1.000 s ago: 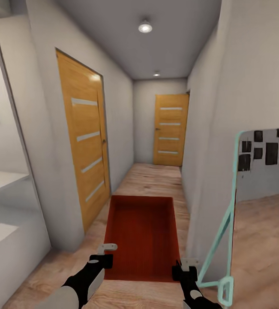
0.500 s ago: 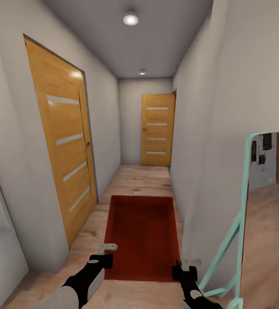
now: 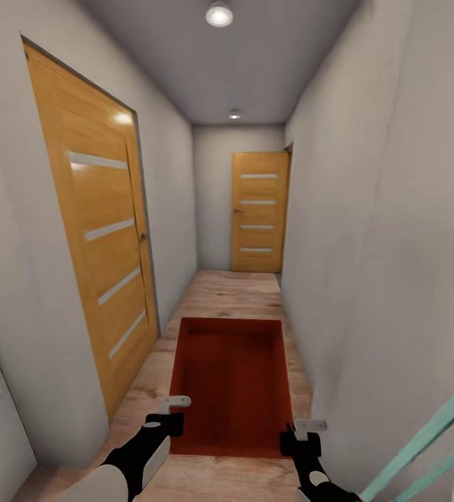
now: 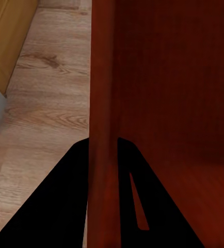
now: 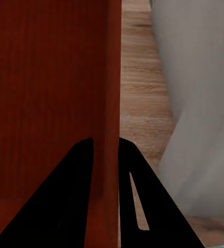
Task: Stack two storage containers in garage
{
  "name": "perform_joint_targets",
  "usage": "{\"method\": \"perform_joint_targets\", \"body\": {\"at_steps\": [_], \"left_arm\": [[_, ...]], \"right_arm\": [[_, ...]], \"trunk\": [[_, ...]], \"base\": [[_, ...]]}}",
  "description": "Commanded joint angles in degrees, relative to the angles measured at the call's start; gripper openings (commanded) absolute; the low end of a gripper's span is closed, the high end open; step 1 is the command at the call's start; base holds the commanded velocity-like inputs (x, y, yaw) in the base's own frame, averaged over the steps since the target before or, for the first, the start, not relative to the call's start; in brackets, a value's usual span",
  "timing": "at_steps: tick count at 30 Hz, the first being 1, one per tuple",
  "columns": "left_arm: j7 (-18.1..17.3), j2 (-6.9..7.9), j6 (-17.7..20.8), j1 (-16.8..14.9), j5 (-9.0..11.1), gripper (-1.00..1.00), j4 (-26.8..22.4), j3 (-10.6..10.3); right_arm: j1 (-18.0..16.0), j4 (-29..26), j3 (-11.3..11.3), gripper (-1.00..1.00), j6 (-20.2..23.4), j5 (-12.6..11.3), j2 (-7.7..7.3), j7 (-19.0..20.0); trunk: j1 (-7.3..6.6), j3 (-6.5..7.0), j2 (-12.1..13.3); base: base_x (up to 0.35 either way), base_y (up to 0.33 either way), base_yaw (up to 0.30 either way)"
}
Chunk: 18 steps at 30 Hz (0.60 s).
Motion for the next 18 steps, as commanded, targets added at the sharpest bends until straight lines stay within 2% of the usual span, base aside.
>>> {"method": "perform_joint_targets", "body": {"at_steps": [1,18], "left_arm": [[0.6,0.08,0.3,0.0,0.4,-1.00,0.0,-0.1],[0.6,0.08,0.4,0.0,0.4,-1.00,-0.1,-0.1]], "right_arm": [[-0.1,-0.1,-0.6,-1.00,-2.1,1.0,0.08,0.1],[-0.1,-0.2,-0.6,-1.00,-2.1,1.1,0.04,0.0]], "trunk": [[0.04,-0.09,-0.1],[0.04,-0.09,-0.1]], "base": [[0.322,0.129,0.000],[0.322,0.129,-0.021]]}}
